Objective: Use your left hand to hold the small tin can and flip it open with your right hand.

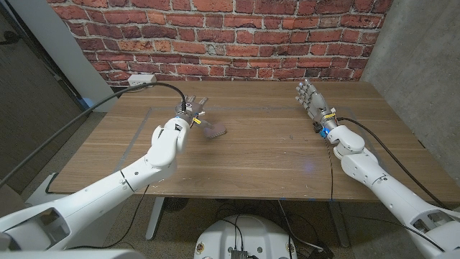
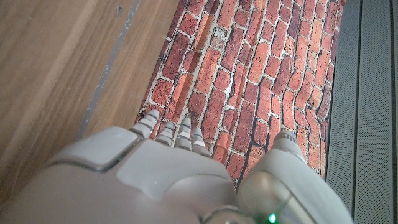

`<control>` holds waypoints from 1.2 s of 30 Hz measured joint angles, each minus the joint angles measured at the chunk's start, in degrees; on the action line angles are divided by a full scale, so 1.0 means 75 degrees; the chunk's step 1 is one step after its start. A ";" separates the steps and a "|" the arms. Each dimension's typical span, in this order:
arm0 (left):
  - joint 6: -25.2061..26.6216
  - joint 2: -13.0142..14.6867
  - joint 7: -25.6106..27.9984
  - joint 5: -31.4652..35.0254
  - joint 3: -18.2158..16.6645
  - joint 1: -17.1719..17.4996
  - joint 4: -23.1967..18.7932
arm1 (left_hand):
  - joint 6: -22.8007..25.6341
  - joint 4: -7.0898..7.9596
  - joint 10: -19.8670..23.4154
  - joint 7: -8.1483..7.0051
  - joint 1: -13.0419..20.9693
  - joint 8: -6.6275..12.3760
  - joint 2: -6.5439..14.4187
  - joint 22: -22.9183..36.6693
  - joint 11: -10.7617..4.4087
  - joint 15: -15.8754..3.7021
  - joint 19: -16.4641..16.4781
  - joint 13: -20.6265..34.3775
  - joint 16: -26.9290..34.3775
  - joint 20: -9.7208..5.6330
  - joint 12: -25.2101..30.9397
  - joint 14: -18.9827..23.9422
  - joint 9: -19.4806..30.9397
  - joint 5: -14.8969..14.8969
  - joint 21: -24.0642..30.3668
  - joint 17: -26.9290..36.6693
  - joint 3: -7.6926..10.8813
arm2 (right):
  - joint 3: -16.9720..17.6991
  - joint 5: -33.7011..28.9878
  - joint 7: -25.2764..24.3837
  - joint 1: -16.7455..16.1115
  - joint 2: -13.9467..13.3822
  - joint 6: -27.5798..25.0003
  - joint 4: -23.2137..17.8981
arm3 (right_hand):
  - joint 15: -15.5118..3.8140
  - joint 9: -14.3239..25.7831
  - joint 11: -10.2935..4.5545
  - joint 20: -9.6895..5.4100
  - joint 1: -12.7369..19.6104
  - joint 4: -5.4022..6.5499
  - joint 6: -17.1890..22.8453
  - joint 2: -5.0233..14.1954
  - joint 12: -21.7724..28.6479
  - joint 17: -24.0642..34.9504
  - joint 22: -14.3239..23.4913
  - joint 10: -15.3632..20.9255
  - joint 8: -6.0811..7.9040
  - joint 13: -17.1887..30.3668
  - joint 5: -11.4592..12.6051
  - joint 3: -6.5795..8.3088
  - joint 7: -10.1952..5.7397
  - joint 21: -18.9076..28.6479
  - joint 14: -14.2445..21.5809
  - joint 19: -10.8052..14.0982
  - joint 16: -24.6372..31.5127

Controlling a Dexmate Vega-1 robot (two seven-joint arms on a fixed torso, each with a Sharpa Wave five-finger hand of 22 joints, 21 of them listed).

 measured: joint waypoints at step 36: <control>-0.0538 -0.0192 -0.0457 0.0153 0.0249 -0.0235 0.0395 | -0.0052 0.0001 0.0071 -0.0005 0.0051 0.0000 0.0050 0.0001 0.0009 0.0040 0.0001 0.0019 0.0000 0.0082 -0.0031 0.0099 0.0000 -0.0036 0.0000 0.0001 -0.0001 | -0.0001 0.0031 0.0042 0.0210 0.0060 -0.0061 0.0245 | 0.0156 0.0000 -0.0027 0.0300 -0.0029 -0.0033 -0.0098 0.0029 -0.0062 0.0000 0.0000 -0.0276 -0.0030 0.0000 0.0000 -0.0033 -0.0013 -0.0031 -0.0154 -0.0218 0.0000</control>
